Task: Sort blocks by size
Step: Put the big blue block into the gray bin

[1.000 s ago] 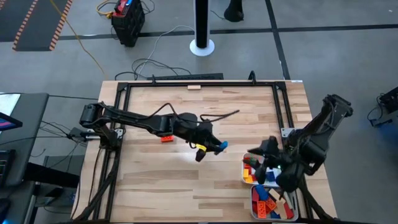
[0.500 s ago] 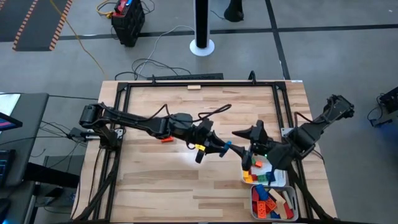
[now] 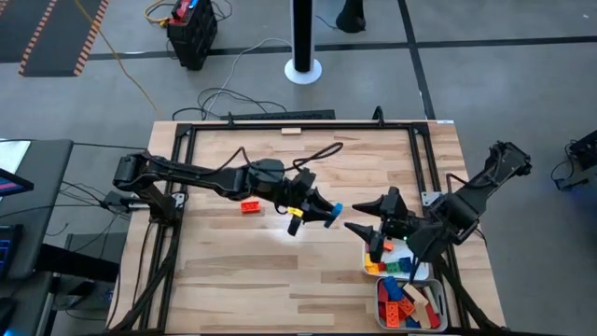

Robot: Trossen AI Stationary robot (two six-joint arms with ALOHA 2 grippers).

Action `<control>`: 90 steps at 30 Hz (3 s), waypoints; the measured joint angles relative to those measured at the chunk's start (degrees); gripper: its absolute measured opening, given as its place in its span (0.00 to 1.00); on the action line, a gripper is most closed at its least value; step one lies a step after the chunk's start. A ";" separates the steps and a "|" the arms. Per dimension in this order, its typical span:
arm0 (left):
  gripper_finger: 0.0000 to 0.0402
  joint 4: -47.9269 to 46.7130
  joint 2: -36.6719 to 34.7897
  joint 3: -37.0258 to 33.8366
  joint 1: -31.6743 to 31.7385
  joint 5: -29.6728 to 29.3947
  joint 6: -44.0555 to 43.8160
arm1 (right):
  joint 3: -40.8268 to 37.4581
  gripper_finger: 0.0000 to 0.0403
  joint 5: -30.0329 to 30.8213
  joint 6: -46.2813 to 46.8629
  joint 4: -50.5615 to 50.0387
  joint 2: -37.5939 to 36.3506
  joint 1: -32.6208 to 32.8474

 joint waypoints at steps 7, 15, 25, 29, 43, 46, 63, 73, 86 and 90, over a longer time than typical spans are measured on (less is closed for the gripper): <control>0.22 -0.38 -3.30 0.00 1.41 -1.02 3.49 | -0.20 0.70 -0.32 5.48 -2.52 1.44 2.02; 0.22 4.74 -3.33 0.00 -0.78 -9.10 7.76 | -0.20 0.70 -0.33 3.83 -2.53 5.02 -2.39; 0.22 5.76 -3.29 0.00 -4.10 -15.47 7.97 | -0.20 0.70 -7.76 -10.49 7.11 5.31 -8.03; 0.22 7.65 -3.30 0.00 -4.34 -16.06 7.97 | -0.20 0.70 -9.09 -13.19 9.41 5.31 -10.26; 0.22 6.73 -3.29 0.00 -4.72 -16.17 9.02 | -0.20 0.55 -11.85 -20.28 14.48 5.31 -12.01; 0.22 5.55 -3.29 0.00 -4.68 -16.24 9.08 | -0.20 0.40 -12.43 -20.37 14.51 5.31 -11.99; 0.68 -13.28 -3.64 0.00 0.33 -9.25 3.49 | -0.17 0.32 -23.93 2.15 -1.40 4.51 -8.39; 0.66 -31.28 -3.64 -0.02 2.75 -5.34 0.72 | -0.17 0.32 -31.54 31.40 -20.41 4.99 12.91; 0.64 -30.78 -3.70 0.00 3.08 -15.85 -4.43 | -0.20 0.32 -40.10 67.07 -29.79 15.67 33.12; 0.64 -30.78 -3.70 0.00 3.56 -16.04 -5.83 | -0.17 0.32 -47.51 66.87 -27.32 19.03 33.57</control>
